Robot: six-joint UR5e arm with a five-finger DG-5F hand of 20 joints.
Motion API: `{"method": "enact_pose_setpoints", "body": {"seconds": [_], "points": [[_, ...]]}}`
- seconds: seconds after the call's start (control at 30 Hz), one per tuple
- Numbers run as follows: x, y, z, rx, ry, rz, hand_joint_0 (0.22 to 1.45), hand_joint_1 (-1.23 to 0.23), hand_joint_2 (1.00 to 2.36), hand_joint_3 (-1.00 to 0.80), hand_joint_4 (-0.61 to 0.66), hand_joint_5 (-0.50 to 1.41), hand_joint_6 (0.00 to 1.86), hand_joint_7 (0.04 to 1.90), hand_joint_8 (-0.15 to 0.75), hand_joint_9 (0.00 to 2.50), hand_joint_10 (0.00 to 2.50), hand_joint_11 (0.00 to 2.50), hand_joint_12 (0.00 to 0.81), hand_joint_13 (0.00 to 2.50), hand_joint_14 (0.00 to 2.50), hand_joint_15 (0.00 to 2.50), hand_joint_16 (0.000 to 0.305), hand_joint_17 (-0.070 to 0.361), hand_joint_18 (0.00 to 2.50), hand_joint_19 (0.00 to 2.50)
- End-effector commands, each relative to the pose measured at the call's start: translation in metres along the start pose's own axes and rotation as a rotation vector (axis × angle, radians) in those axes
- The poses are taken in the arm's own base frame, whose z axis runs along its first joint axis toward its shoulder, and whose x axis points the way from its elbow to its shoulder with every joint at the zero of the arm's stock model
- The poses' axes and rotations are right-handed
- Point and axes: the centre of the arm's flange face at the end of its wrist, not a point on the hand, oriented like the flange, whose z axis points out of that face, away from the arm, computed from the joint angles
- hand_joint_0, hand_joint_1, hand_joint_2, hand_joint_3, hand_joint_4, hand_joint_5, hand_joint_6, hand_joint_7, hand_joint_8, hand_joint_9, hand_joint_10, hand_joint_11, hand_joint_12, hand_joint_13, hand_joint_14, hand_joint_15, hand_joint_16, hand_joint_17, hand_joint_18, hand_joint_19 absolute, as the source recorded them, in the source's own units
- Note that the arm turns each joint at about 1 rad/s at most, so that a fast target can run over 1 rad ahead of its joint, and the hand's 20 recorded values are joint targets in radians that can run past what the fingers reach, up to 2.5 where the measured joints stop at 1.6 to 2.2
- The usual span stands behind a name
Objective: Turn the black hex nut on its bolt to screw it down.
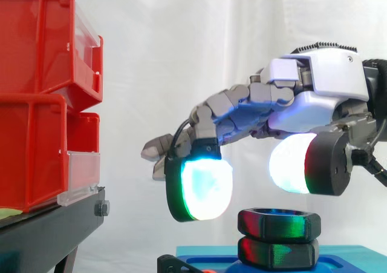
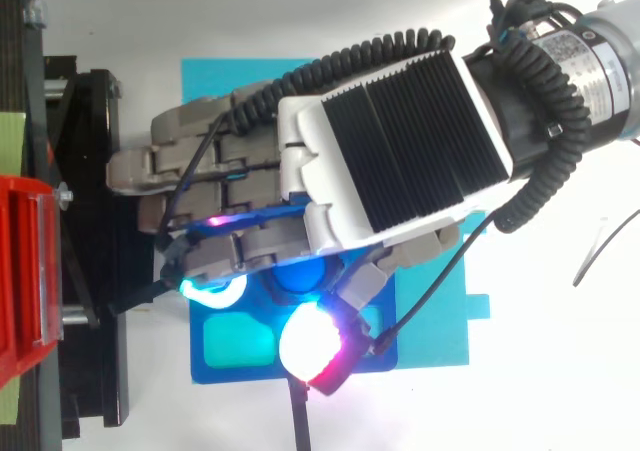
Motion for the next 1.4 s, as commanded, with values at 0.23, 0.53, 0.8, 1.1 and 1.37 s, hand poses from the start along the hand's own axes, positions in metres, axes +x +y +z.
{"method": "enact_pose_setpoints", "body": {"seconds": [0.23,0.53,0.8,1.1,1.37], "points": [[-0.001,0.018,0.018,-0.039,-0.053,-0.005,0.51,-0.44,1.0,-0.5,0.28,-0.12,0.5,1.1,0.32,0.46,0.01,0.21,0.359,0.26,0.0,0.0,0.052,0.117,0.26,0.19],[0.018,0.041,0.024,-0.036,0.006,0.021,0.52,-0.44,1.0,-0.5,0.24,-0.11,0.59,1.09,0.322,0.48,0.01,0.21,0.357,0.26,0.0,0.0,0.052,0.117,0.27,0.2],[0.032,0.042,0.019,-0.032,0.03,0.03,0.52,-0.44,1.0,-0.5,0.22,-0.12,0.71,0.95,0.323,0.49,0.01,0.21,0.355,0.27,0.0,0.0,0.052,0.117,0.28,0.19],[0.029,0.034,0.015,-0.024,0.025,0.029,0.52,-0.44,1.0,-0.5,0.22,-0.12,0.77,0.9,0.328,0.5,0.01,0.21,0.352,0.27,0.0,0.0,0.051,0.116,0.28,0.19],[0.028,0.032,0.014,-0.022,0.025,0.03,0.52,-0.45,1.0,-0.5,0.23,-0.16,0.81,0.77,0.328,0.49,0.01,0.22,0.353,0.27,0.0,0.0,0.051,0.114,0.28,0.19]]}}
